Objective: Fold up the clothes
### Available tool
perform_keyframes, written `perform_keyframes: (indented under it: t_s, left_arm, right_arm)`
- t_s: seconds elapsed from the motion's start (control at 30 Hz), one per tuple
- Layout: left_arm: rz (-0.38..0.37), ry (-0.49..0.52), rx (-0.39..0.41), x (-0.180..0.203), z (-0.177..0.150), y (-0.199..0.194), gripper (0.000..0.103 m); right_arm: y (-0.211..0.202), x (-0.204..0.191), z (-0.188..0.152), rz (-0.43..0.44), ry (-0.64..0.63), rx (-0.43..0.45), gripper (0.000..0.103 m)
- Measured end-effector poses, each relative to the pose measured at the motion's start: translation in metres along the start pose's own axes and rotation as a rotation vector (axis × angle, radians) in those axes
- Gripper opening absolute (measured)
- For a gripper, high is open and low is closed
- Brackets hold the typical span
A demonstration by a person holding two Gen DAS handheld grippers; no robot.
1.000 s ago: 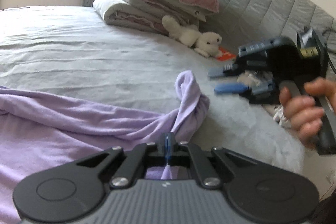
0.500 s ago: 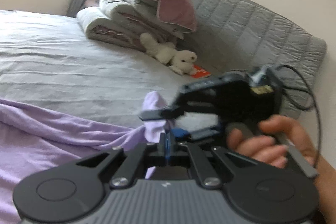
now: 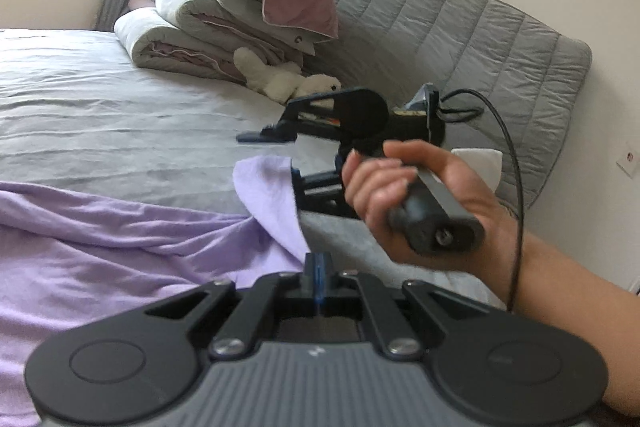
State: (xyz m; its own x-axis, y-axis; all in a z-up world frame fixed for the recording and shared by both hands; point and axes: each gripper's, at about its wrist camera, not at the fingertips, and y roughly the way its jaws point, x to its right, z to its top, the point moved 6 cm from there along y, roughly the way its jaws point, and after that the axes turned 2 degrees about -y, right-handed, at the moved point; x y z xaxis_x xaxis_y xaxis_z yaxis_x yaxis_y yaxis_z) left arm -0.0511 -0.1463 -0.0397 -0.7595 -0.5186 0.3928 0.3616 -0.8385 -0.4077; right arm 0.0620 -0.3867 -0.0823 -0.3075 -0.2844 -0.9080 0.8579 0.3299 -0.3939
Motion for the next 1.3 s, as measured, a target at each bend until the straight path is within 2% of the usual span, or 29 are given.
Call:
perform_keyframes:
  t_s: [0.1, 0.23, 0.33, 0.4, 0.47, 0.57, 0.67, 0.8, 0.87, 1.03, 1.17, 1.23, 1.3]
  left_arm:
    - [0.004, 0.0, -0.005, -0.001, -0.002, 0.0, 0.0]
    - [0.007, -0.002, -0.005, -0.004, -0.003, -0.002, 0.0]
    - [0.002, 0.003, -0.001, -0.004, -0.003, -0.005, 0.0]
    - [-0.003, 0.008, -0.001, -0.003, -0.003, -0.006, 0.0]
    - [-0.012, 0.011, -0.003, -0.001, -0.004, -0.006, 0.0]
    - [-0.025, 0.024, -0.013, 0.002, -0.006, -0.006, 0.0]
    - [-0.033, 0.044, -0.032, 0.006, -0.008, -0.004, 0.0]
    - [-0.045, 0.093, -0.089, 0.014, -0.018, 0.001, 0.0]
    - [-0.053, 0.118, -0.13, 0.017, -0.026, 0.004, 0.0]
    - [-0.036, 0.191, -0.204, 0.022, -0.047, 0.009, 0.0]
    - [-0.014, 0.228, -0.176, 0.022, -0.044, 0.007, 0.002]
    - [0.003, 0.238, -0.153, 0.02, -0.04, 0.006, 0.008]
    - [0.024, 0.249, -0.137, 0.017, -0.036, 0.008, 0.028]
  right_arm:
    - [-0.001, -0.004, 0.004, 0.039, 0.01, 0.025, 0.019]
    - [-0.017, -0.013, 0.013, 0.061, -0.021, 0.076, 0.016]
    - [-0.035, -0.02, 0.02, 0.081, -0.05, 0.131, 0.01]
    - [-0.049, -0.023, 0.024, 0.065, -0.083, 0.174, 0.01]
    - [-0.059, -0.027, 0.026, 0.031, -0.129, 0.215, 0.009]
    - [-0.072, -0.034, 0.029, -0.064, -0.241, 0.263, 0.009]
    - [-0.08, -0.034, 0.028, -0.197, -0.372, 0.289, 0.009]
    - [-0.084, -0.015, 0.023, -0.37, -0.517, 0.27, 0.009]
    - [-0.091, 0.002, 0.023, -0.413, -0.521, 0.247, 0.009]
    - [-0.098, 0.034, 0.034, -0.415, -0.421, 0.174, 0.009]
    - [-0.11, 0.042, 0.037, -0.363, -0.285, 0.126, 0.009]
    - [-0.115, 0.042, 0.035, -0.356, -0.245, 0.108, 0.009]
    - [-0.117, 0.04, 0.032, -0.374, -0.235, 0.082, 0.011]
